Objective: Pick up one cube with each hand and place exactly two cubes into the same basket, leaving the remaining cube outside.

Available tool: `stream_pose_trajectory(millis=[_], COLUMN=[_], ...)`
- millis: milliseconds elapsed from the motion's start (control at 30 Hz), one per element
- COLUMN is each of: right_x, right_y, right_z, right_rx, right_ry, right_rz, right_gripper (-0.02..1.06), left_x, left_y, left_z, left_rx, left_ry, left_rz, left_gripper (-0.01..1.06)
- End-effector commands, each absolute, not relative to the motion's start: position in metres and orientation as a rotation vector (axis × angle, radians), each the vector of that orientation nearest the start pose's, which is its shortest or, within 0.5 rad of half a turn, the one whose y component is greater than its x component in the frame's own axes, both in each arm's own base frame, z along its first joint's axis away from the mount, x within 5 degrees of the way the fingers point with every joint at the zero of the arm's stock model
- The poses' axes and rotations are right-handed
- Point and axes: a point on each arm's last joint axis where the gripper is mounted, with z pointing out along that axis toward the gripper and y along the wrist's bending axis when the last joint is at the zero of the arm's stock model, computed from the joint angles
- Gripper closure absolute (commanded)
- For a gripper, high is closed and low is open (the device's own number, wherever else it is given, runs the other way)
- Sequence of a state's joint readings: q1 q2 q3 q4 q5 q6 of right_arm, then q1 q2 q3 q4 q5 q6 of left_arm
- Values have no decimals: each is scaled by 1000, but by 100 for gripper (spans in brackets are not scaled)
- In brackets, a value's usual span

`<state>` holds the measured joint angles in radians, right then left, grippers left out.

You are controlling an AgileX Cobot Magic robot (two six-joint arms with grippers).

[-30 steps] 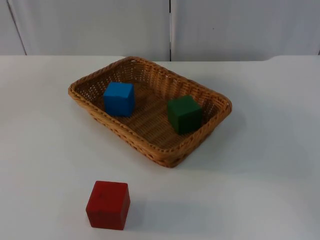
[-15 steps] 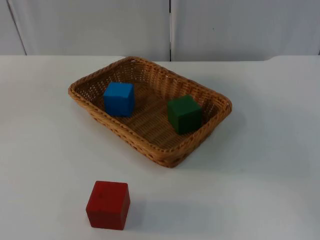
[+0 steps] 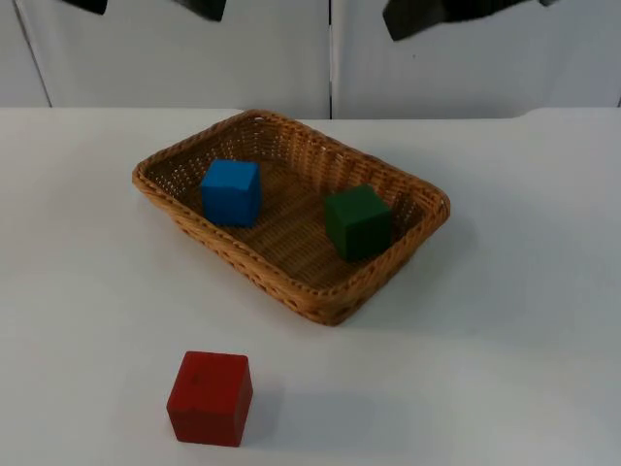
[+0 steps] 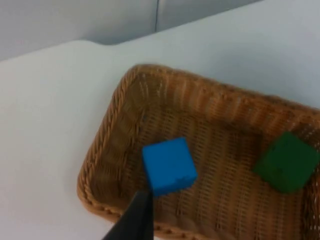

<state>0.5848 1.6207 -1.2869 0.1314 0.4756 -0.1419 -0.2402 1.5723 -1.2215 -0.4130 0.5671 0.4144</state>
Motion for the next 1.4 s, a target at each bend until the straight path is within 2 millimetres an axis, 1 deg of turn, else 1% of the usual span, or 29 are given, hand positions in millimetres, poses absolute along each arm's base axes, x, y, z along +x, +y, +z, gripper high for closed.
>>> stream_pose_trajectory(millis=[0,67,233,267,400,433,533,567,667,733,767,900,967,1033,1100,1133,1233,1367], right_x=[299,297,285,285,273,273,264,264,255,247,247,234,231,225,220,220,212,203], right_y=[207,206,198,198,190,190,184,184,178,172,172,163,161,158,155,155,149,143], right_z=[305,304,298,298,302,302,305,305,308,312,312,319,321,328,333,333,343,348], right_rx=[-720,-720,-722,-722,-717,-717,-714,-714,-711,-706,-706,-698,-698,-695,-692,-692,-687,-684], right_ry=[2174,2179,2195,2195,2187,2187,2177,2177,2168,2151,2151,2123,2119,2105,2090,2090,2063,2046], right_rz=[368,368,364,364,369,369,371,371,373,377,377,383,385,390,394,394,401,406], right_gripper=[36,36,36,36,36,36,36,36,36,36,36,36,36,36,36,36,36,36], left_x=[328,326,311,311,294,294,280,280,266,254,254,233,231,219,210,210,198,186], left_y=[-102,-102,-98,-98,-94,-94,-90,-90,-87,-83,-83,-78,-78,-75,-73,-73,-70,-67], left_z=[301,299,303,303,310,310,315,315,318,318,318,315,315,313,314,314,318,323], left_rx=[455,456,450,450,446,446,444,444,438,436,436,427,427,420,418,418,418,424], left_ry=[2308,2315,2305,2305,2281,2281,2259,2259,2240,2230,2230,2219,2217,2207,2193,2193,2165,2138], left_rz=[-356,-357,-360,-360,-361,-361,-360,-360,-358,-357,-357,-361,-361,-364,-367,-367,-367,-372], left_gripper=[0,0,0,0,0,0,0,0,0,0,0,0,0,0,0,0,0,0])
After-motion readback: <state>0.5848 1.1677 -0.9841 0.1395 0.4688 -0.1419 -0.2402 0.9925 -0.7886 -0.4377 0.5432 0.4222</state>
